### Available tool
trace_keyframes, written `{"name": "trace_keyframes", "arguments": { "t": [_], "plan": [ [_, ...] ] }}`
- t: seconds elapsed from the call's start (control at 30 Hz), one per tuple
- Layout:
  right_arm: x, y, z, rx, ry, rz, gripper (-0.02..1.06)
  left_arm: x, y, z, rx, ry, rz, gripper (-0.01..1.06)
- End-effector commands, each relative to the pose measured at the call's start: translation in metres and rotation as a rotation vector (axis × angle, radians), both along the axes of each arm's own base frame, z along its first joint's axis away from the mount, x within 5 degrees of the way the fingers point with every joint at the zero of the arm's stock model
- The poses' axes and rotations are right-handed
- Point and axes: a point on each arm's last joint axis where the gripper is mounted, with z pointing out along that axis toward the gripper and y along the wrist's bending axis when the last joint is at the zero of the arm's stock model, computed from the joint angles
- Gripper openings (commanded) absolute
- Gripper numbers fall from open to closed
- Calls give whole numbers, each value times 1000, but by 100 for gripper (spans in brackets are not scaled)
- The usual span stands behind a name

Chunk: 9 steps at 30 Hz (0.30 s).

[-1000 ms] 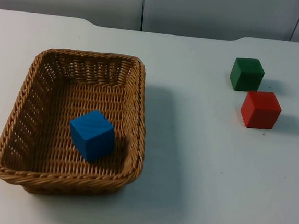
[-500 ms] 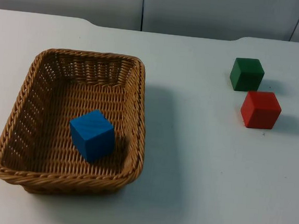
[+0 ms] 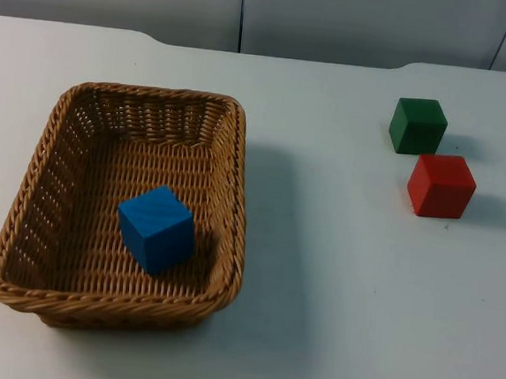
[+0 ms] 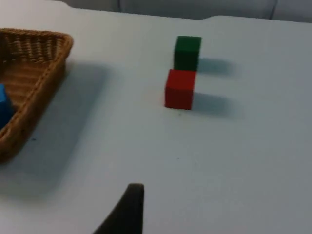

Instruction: Pick up the basket with the left hand and place the blue cube into the basket with the right hand.

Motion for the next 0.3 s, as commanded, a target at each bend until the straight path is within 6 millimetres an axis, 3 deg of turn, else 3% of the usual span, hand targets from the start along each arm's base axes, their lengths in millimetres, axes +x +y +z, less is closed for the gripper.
{"name": "trace_keyframes", "arguments": {
  "t": [0.0, 0.27],
  "plan": [
    [0, 1, -2, -5, -2, -41, 104, 0, 0, -1, -3, -3, 2, 87],
    [0, 2, -2, -5, -1, -240, 104, 0, 0, -1, -3, -3, 2, 87]
  ]
}}
